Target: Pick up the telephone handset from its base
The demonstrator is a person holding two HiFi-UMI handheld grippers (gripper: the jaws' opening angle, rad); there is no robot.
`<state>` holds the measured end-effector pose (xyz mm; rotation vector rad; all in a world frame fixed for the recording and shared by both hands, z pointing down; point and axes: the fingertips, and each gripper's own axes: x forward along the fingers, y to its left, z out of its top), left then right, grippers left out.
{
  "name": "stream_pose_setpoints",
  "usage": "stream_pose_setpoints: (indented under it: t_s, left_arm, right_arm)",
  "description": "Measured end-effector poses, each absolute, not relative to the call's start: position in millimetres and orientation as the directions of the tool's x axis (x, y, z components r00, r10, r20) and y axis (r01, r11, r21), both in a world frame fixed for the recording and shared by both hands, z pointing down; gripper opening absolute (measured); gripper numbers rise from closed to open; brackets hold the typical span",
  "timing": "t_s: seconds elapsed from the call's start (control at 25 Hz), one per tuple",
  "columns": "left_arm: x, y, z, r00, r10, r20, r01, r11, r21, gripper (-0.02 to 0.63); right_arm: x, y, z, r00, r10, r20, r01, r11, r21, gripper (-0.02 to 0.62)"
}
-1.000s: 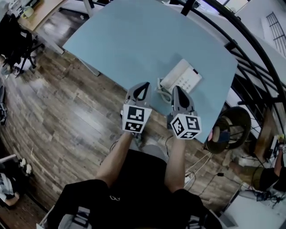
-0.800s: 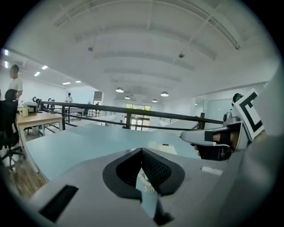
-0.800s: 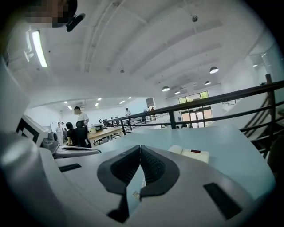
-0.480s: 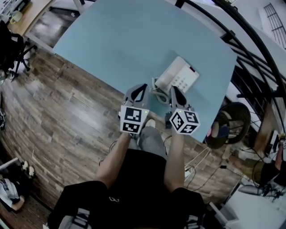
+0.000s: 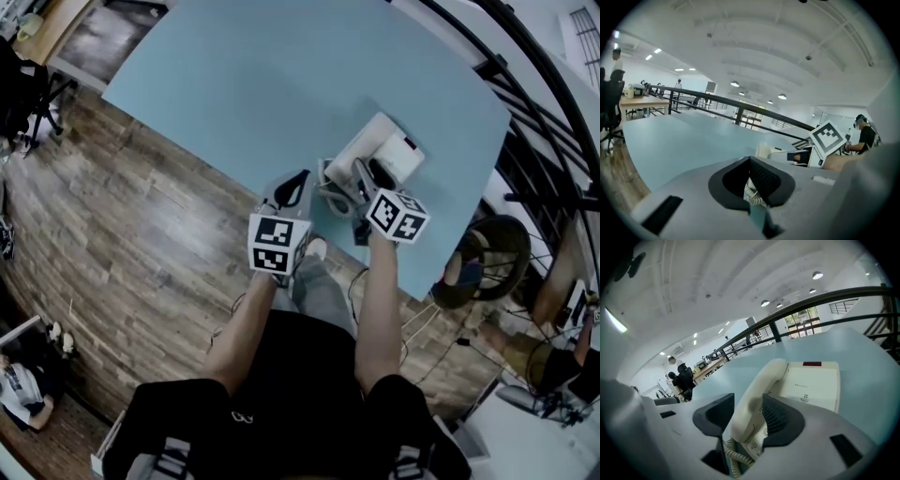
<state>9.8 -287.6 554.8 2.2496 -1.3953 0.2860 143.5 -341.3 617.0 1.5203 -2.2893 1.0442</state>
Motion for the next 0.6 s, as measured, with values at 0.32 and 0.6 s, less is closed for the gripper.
stream_pose_setpoints:
  t_s: [0.32, 0.6]
  left_arm:
    - [27.2, -294.7, 553.0, 0.465, -0.779, 0.421, -0.883, -0.372, 0.287, 0.0]
    - [16.5, -304.9, 548.5, 0.459, -0.79, 0.406, -0.883, -0.353, 0.311, 0.0]
  right_arm:
    - [147.1, -362.9, 623.6, -0.481, -0.701, 0.527, -0.828, 0.166, -0.535, 0.195]
    - [135.2, -372.9, 630.4, -0.505, -0.673, 0.541, -0.787, 0.1, -0.609, 0.163]
